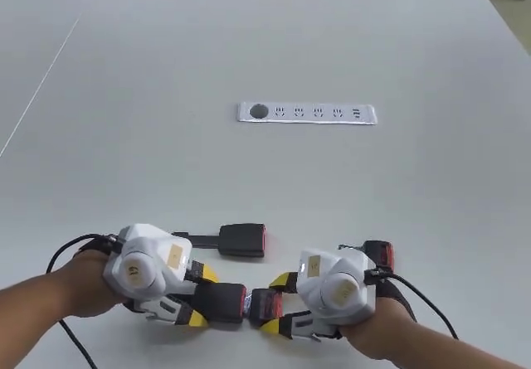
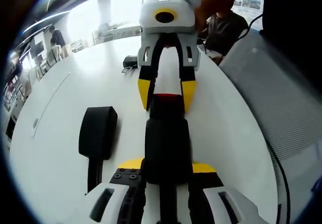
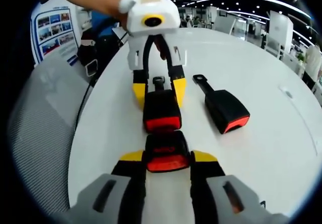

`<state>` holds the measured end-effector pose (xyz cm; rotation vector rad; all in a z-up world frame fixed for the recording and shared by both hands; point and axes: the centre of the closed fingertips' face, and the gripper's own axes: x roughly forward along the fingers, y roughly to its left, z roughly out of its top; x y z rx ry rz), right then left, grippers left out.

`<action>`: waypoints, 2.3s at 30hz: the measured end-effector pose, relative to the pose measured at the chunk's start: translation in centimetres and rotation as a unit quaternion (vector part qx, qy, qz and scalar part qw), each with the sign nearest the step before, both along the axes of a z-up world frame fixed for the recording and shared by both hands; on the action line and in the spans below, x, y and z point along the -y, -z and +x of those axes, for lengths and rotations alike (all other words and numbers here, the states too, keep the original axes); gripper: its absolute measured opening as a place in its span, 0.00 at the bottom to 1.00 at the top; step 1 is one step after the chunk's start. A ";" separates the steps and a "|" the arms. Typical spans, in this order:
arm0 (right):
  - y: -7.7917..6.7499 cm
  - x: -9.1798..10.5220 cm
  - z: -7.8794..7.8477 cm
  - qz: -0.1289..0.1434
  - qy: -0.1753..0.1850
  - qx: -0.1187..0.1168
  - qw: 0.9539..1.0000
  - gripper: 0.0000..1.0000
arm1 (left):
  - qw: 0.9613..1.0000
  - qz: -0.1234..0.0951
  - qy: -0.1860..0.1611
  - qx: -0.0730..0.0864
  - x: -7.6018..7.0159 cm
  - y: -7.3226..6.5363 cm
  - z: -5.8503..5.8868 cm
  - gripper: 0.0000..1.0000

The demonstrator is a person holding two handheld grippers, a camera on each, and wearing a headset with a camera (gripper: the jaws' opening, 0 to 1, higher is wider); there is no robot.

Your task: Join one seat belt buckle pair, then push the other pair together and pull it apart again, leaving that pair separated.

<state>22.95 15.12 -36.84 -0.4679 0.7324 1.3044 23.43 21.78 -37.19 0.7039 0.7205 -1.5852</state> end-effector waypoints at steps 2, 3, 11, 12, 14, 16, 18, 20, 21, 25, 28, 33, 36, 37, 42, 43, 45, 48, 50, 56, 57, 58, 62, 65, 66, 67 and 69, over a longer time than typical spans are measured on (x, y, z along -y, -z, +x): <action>0.0 0.0 0.0 0.004 0.000 0.000 1.000 0.32 | 1.000 -0.005 -0.004 -0.008 0.0 -0.1 0.0 0.32; 0.0 0.0 0.0 0.004 0.000 0.000 1.000 0.32 | 1.000 -0.005 -0.003 -0.007 0.0 -0.1 0.0 0.32; -0.1 0.0 0.0 0.021 0.004 0.004 1.000 0.32 | 1.000 -0.013 0.002 -0.002 -0.1 0.0 0.0 0.32; -0.1 0.1 0.0 0.022 0.004 0.005 1.000 0.32 | 1.000 -0.014 -0.002 -0.004 -0.1 0.0 0.0 0.32; -0.1 0.1 0.0 0.024 0.004 0.006 1.000 0.32 | 1.000 -0.016 -0.001 -0.002 -0.1 0.1 0.0 0.32; -0.1 0.1 0.0 0.025 0.006 0.005 1.000 0.32 | 1.000 -0.017 -0.003 -0.003 -0.1 0.0 0.0 0.32; -0.1 0.1 0.0 0.026 0.005 0.005 1.000 0.32 | 1.000 -0.017 -0.002 -0.002 0.0 -0.1 0.0 0.31; -0.1 0.1 0.0 0.027 0.006 0.005 1.000 0.32 | 1.000 -0.017 -0.001 -0.002 0.0 -0.1 0.0 0.31; 0.0 0.2 0.0 0.028 0.007 0.004 1.000 0.32 | 1.000 -0.017 -0.002 -0.004 0.0 -0.1 0.0 0.31; -0.1 0.2 0.0 0.030 0.007 0.003 1.000 0.32 | 1.000 -0.017 -0.002 -0.004 0.0 0.0 0.0 0.31; -0.1 0.2 0.0 0.029 0.007 0.004 1.000 0.32 | 1.000 -0.016 0.000 -0.003 0.1 0.0 0.1 0.31; 0.0 0.2 0.0 0.030 0.010 0.003 1.000 0.32 | 1.000 -0.014 0.000 -0.002 0.1 0.0 0.1 0.31; 0.0 0.2 0.0 0.027 0.010 0.000 1.000 0.33 | 1.000 -0.013 0.001 -0.002 0.1 0.1 0.1 0.32; -0.1 0.1 0.0 0.025 0.009 0.001 1.000 0.33 | 1.000 -0.011 0.002 -0.002 0.2 0.1 0.1 0.32; 0.0 0.0 -0.2 0.012 0.013 -0.002 1.000 0.34 | 1.000 0.002 0.006 0.002 0.2 0.2 0.1 0.32; 0.0 0.0 -0.2 0.012 0.014 -0.004 1.000 0.34 | 1.000 0.007 0.007 0.004 0.3 0.1 0.0 0.32; 0.0 0.0 -0.3 0.005 0.011 0.001 1.000 0.34 | 1.000 0.013 0.006 0.004 0.3 0.1 0.0 0.33; 0.0 -0.1 -0.2 -0.004 0.013 -0.004 1.000 0.35 | 0.999 0.032 0.015 0.013 0.4 0.1 -0.1 0.33; 0.0 0.0 -0.3 -0.008 0.014 -0.004 1.000 0.35 | 0.999 0.036 0.013 0.013 0.4 0.1 -0.1 0.33; -0.5 -0.3 -0.5 -0.007 0.019 -0.001 1.000 0.43 | 0.998 0.055 -0.001 0.015 0.6 0.1 -0.3 0.37; -0.8 -0.4 -0.4 -0.003 0.022 0.009 1.000 0.51 | 0.999 0.052 -0.002 0.014 0.6 -0.1 -0.4 0.42; -1.1 -0.4 -0.3 0.002 0.025 0.014 1.000 0.59 | 0.999 0.034 -0.017 0.006 1.1 -0.5 -0.6 0.49; -2.0 0.5 -0.4 0.007 0.032 0.023 0.999 0.66 | 0.998 -0.008 -0.060 0.014 1.7 -2.6 0.4 0.58; -2.6 1.7 -0.2 0.012 0.042 0.026 0.999 0.69 | 0.996 -0.019 -0.080 0.031 1.6 -3.7 1.3 0.61; -2.8 2.0 0.0 0.014 0.047 0.027 0.998 0.69 | 0.995 -0.024 -0.086 0.033 1.6 -4.0 1.6 0.63; -3.2 2.6 0.3 0.017 0.053 0.031 0.998 0.69 | 0.994 -0.033 -0.094 0.033 1.7 -4.6 1.8 0.63; -4.0 3.8 1.0 0.016 0.066 0.042 0.997 0.70 | 0.994 -0.037 -0.099 0.040 1.6 -5.2 2.3 0.63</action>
